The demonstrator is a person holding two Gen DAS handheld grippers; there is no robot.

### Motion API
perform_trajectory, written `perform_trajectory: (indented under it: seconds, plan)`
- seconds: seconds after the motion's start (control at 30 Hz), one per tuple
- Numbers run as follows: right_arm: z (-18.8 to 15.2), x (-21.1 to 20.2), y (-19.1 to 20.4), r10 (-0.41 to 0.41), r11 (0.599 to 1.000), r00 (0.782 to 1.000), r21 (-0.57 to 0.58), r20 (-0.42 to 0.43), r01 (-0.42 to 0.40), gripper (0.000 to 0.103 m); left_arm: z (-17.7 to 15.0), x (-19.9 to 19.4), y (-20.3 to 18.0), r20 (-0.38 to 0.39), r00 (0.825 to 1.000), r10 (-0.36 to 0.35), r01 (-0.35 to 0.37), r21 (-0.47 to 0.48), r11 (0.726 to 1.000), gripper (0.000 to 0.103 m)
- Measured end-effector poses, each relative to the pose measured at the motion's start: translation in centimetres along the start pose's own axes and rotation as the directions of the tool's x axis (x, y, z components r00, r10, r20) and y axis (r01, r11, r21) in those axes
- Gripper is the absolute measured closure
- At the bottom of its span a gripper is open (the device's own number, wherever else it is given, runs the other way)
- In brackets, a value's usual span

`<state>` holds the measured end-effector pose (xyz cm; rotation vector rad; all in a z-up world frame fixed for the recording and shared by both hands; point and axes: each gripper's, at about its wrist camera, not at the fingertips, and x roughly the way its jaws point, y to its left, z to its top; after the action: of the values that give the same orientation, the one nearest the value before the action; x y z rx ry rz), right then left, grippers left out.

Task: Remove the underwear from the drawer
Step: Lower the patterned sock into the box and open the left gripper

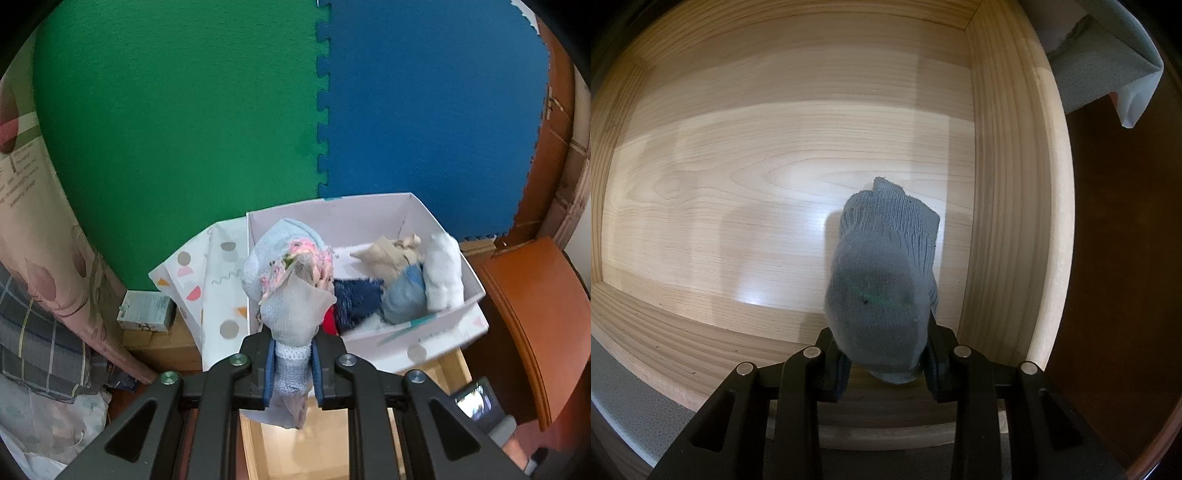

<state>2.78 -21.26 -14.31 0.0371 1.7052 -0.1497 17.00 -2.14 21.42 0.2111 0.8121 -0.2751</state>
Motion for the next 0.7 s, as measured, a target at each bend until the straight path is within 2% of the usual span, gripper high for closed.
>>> perform_trajectory:
  seconds: [0.27, 0.5, 0.7]
  plan:
    - [-0.1, 0.4, -0.1, 0.001, 1.000, 1.000, 0.001, 0.003, -0.001, 0.073, 2.7, 4.6, 0.4, -0.034, 0.999, 0.035, -0.036, -0.029, 0.999, 0.087]
    - [-0.1, 0.4, -0.3, 0.003, 1.000, 1.000, 0.005, 0.007, -0.003, 0.073, 3.0, 8.7, 0.7, -0.089, 0.995, 0.040, -0.046, -0.067, 0.997, 0.087]
    - [0.0, 0.2, -0.4, 0.003, 1.000, 1.000, 0.006, 0.008, -0.003, 0.073, 2.7, 11.4, -0.3, -0.122, 0.991, 0.050, -0.054, -0.031, 0.998, 0.087]
